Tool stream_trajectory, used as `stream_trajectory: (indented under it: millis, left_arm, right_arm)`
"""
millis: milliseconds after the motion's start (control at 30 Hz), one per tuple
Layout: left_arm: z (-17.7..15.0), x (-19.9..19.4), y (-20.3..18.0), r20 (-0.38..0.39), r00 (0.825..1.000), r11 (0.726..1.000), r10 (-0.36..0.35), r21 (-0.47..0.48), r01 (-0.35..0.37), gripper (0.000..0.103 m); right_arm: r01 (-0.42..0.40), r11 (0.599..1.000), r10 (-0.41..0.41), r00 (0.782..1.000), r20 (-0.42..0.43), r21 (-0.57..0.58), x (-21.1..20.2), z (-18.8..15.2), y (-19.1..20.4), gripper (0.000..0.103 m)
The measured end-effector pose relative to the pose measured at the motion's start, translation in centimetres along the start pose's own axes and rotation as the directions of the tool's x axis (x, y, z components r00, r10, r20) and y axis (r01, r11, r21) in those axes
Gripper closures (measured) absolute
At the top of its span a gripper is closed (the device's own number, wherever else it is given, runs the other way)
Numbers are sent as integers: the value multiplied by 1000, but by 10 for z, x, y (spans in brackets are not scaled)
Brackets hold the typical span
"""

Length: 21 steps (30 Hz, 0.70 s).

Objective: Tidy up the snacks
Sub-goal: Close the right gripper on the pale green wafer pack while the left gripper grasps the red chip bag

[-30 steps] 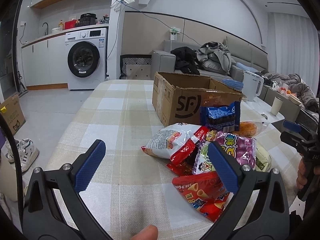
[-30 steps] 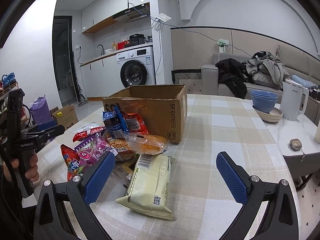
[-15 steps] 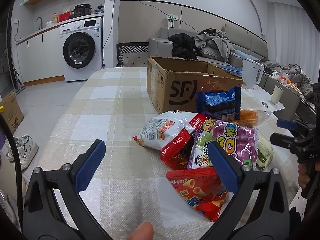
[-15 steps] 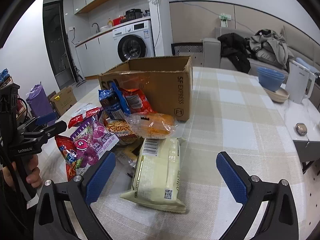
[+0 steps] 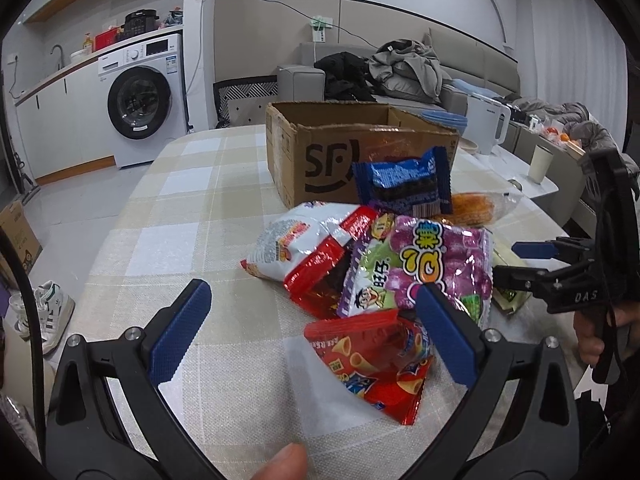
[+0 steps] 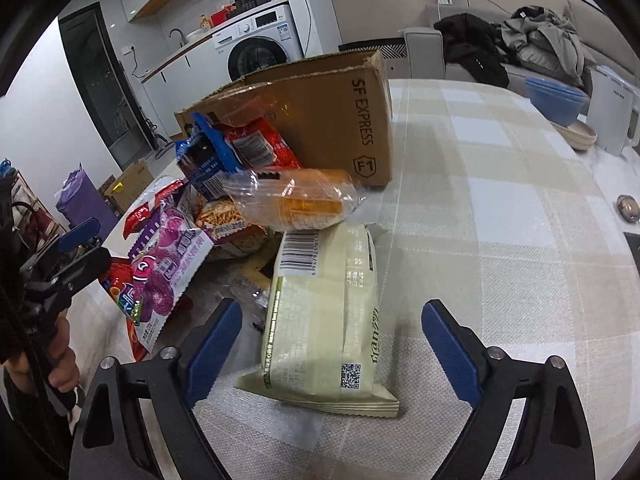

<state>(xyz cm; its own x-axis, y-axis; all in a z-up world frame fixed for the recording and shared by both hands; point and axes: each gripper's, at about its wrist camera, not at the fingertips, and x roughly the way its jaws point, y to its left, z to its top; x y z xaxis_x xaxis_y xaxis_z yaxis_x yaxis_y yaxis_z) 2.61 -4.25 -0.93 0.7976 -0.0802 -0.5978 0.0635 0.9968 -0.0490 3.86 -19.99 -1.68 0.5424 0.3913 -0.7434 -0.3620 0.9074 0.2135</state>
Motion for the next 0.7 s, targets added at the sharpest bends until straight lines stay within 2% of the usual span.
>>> stream_trajectory:
  millis: [200, 433, 567, 700]
  left_arm:
    - [-9, 4, -7, -36, 997, 997, -68, 35, 69, 1]
    - [-17, 11, -15, -94, 988, 989, -121, 78, 128, 1]
    - [-19, 10, -15, -116, 978, 980, -176, 77, 186, 1]
    - [-24, 13, -17, -151, 971, 975, -186, 93, 202, 1]
  right_arm:
    - [-11, 1000, 10, 1000, -26, -25, 12, -1, 3, 19]
    - [-4, 999, 3, 1000, -30, -52, 16, -4, 8, 21]
    - [-7, 999, 6, 1000, -28, -50, 17, -4, 9, 22]
    - [0, 998, -2, 1000, -26, -56, 12, -8, 13, 22]
